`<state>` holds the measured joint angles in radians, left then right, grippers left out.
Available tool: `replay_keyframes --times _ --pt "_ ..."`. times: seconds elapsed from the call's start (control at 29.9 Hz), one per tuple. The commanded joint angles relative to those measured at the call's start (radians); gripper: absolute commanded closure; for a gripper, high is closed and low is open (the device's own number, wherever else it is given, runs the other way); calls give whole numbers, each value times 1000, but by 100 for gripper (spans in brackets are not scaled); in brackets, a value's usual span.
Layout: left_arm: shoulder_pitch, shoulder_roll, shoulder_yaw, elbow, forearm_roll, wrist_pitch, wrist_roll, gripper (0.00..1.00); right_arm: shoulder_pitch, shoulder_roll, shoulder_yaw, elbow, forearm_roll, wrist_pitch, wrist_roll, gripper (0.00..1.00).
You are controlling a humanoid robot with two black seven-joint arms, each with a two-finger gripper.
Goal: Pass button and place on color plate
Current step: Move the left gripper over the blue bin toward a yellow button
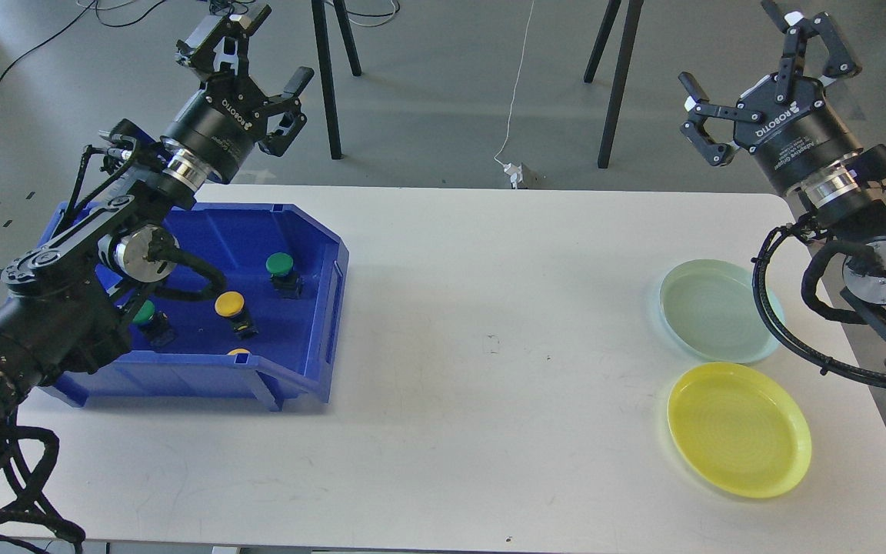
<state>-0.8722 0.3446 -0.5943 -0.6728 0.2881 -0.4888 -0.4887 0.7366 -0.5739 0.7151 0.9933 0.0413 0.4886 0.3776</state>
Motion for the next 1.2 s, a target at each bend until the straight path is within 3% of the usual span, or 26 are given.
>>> replay_keyframes --times 0.0,0.27,0.33,0.37,0.53,0.63,0.77,0.97,1.04,1.17 --pt "-8 7 -2 -1 0 0 0 14 0 0 3 1 0 0 0 1" --pt "-39 -12 -104 5 -131 0 0 14 -2 6 15 4 0 0 0 1" --pt "-41 -64 -123 4 -144 0 0 0 -2 8 17 4 0 0 0 1" --pt "-39 -96 -133 -10 -148 0 0 0 -2 8 17 4 0 0 0 1" --pt "2 -89 -266 -192 -141 0 0 0 -40 12 29 10 5 0 1 1" --pt "7 -26 -242 -272 -107 0 0 0 -68 17 41 34 3 0 1 1" --pt "-39 187 -55 -411 -3 0 0 0 -80 8 63 45 3 0 1 1" --pt "-377 502 362 -524 260 0 0 0 -89 17 78 53 3 0 1 1" --pt "-529 548 520 -547 436 0 0 0 -97 19 76 53 3 0 1 1" --pt "-764 512 865 -556 764 0 0 0 -117 20 78 54 3 0 3 1"
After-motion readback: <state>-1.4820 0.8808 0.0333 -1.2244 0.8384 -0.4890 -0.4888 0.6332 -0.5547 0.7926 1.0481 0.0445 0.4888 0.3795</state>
